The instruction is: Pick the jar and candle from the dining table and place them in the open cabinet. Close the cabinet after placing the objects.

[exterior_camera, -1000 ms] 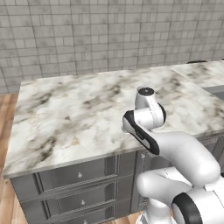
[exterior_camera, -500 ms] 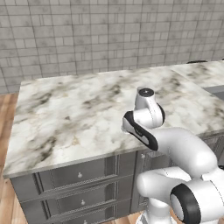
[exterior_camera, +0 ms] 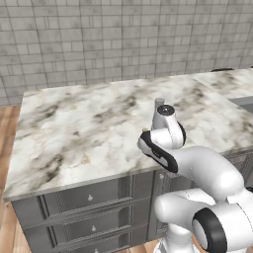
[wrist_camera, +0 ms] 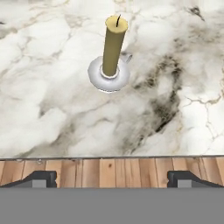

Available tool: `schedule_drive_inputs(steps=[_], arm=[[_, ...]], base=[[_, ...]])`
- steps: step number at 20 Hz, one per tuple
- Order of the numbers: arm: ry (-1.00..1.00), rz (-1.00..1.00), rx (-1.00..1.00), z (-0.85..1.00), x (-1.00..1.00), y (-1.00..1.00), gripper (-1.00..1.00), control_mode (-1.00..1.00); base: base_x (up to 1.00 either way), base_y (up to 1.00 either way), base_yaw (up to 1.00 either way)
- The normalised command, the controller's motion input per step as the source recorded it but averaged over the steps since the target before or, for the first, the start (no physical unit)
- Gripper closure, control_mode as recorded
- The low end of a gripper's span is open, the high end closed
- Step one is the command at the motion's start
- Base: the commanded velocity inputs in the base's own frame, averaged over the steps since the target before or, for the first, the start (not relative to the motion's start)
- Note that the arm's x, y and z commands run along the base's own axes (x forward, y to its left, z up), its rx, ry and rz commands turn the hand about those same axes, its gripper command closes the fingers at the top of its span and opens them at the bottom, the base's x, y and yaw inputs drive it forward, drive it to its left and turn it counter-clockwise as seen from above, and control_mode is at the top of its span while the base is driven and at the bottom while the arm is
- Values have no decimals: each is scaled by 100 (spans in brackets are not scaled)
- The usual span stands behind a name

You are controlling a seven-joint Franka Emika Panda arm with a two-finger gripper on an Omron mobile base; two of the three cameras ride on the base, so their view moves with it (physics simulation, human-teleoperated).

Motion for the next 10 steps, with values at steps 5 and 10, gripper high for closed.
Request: schedule_drive_inputs(steps=[5,10], arm=[[-3,0,5,-2,11,0,-100,-100],[0,0,10,-2,22,0,-100,-100]], base=[[0,0,0],[0,0,0]])
